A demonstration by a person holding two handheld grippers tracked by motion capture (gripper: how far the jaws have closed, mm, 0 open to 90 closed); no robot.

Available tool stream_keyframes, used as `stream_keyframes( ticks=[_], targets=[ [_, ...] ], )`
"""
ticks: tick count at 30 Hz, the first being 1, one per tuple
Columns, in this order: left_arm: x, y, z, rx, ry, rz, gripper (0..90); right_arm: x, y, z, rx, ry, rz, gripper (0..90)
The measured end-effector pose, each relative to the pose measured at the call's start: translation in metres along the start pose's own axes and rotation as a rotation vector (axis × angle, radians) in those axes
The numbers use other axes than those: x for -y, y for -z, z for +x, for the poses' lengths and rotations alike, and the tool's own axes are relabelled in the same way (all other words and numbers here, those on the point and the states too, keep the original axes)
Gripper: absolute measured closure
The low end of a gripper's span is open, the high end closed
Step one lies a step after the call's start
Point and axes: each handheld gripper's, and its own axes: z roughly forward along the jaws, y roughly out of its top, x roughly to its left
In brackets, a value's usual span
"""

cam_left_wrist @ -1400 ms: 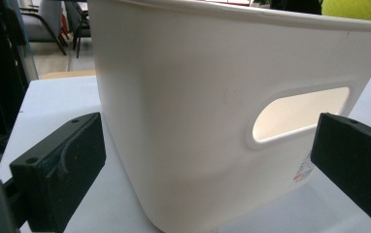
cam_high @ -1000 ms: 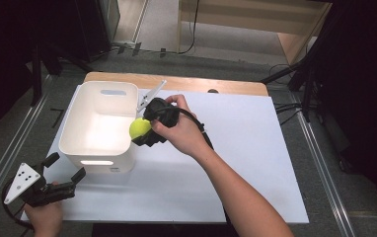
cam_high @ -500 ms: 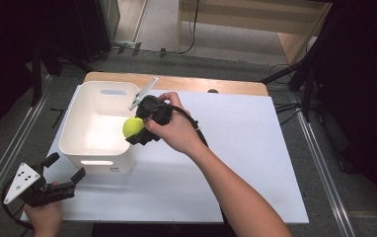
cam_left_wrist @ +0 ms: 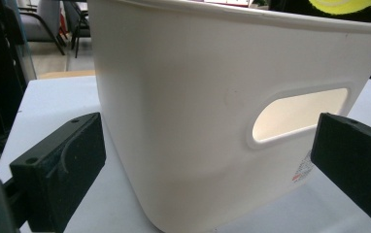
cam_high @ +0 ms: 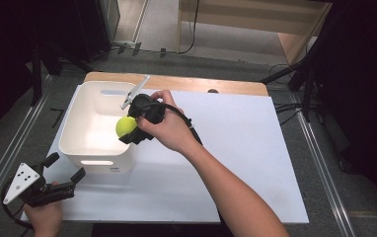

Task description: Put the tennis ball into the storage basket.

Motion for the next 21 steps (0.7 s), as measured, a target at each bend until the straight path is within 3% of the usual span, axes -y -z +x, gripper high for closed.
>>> stream_keyframes(
  ticks=[21],
  targets=[
    [0.0, 0.0, 0.0, 0.002, 0.004, -0.004, 0.0, -0.012, -0.018, 0.005, -0.019, 0.021, 0.01, 22.9]
  ],
)
